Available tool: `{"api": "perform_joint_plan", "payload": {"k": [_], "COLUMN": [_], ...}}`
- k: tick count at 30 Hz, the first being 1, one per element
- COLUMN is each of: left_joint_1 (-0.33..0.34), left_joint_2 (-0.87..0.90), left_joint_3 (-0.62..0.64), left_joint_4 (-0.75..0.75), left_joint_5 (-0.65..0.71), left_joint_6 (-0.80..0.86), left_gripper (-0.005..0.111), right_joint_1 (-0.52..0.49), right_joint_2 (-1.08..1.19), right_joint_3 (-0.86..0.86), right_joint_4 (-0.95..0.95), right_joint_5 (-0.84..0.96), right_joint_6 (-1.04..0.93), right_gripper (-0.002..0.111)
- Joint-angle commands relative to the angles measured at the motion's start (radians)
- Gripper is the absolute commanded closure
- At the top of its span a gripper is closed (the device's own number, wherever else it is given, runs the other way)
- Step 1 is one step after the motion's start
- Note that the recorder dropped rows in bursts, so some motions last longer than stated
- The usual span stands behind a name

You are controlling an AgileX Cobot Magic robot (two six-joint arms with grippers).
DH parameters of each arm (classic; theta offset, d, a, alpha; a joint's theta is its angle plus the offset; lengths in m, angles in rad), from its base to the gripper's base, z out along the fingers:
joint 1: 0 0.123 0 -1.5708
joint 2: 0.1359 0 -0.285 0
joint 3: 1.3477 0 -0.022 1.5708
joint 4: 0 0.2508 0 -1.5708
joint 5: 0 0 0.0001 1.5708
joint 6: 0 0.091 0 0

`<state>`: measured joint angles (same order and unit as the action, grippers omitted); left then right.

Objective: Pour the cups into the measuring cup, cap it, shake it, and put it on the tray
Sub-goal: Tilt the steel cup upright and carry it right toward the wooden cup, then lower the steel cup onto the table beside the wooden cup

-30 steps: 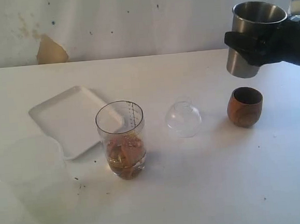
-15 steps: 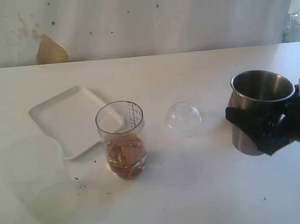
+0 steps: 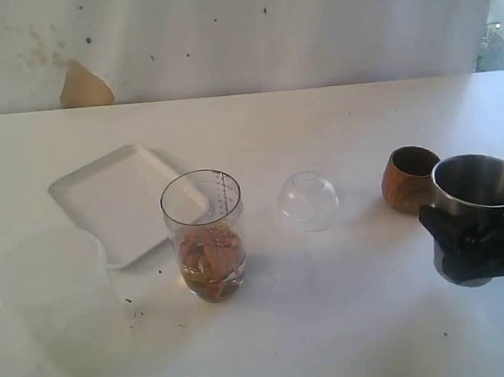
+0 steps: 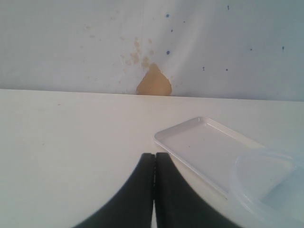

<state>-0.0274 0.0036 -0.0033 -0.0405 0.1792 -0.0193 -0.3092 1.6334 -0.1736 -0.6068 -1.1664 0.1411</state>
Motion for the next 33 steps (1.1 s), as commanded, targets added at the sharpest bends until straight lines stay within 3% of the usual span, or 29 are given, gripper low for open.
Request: {"api": "perform_joint_plan", "payload": {"k": [1,10,19,24,30,33], "left_joint_1": [0.004,0.004,0.004,0.004,0.004,0.004], "left_joint_2": [-0.004,-0.004,-0.004,-0.004,-0.004,-0.004], "left_joint_3": [0.003,0.003,0.003,0.003,0.003,0.003], "left_joint_4": [-0.005,-0.005,-0.005,-0.005,-0.005,-0.005], "left_joint_5": [-0.007,-0.007,-0.007,-0.007,-0.007,-0.007], "left_joint_6": [-0.003,-0.003,-0.003,-0.003,-0.003,-0.003], "left_gripper": [0.106,0.106,0.106,0.106,0.106,0.106], "right_joint_1": [0.000,0.000,0.000,0.000,0.123,0.131], "right_joint_2": [0.095,0.144,0.225,0.279,0.337,0.348], "right_joint_3": [-0.052,-0.161,-0.285,-0.288,-0.396,-0.413], "right_joint_4": [0.011,-0.095,-0.494,-0.524,-0.582,-0.576], "right_joint_5": [-0.055,-0.055,-0.055,-0.055,-0.055,-0.055], "right_joint_6": [-0.034,-0.058,0.110,0.106,0.124,0.124], "right_gripper": [0.108,0.108,0.108,0.108,0.108,0.108]}}
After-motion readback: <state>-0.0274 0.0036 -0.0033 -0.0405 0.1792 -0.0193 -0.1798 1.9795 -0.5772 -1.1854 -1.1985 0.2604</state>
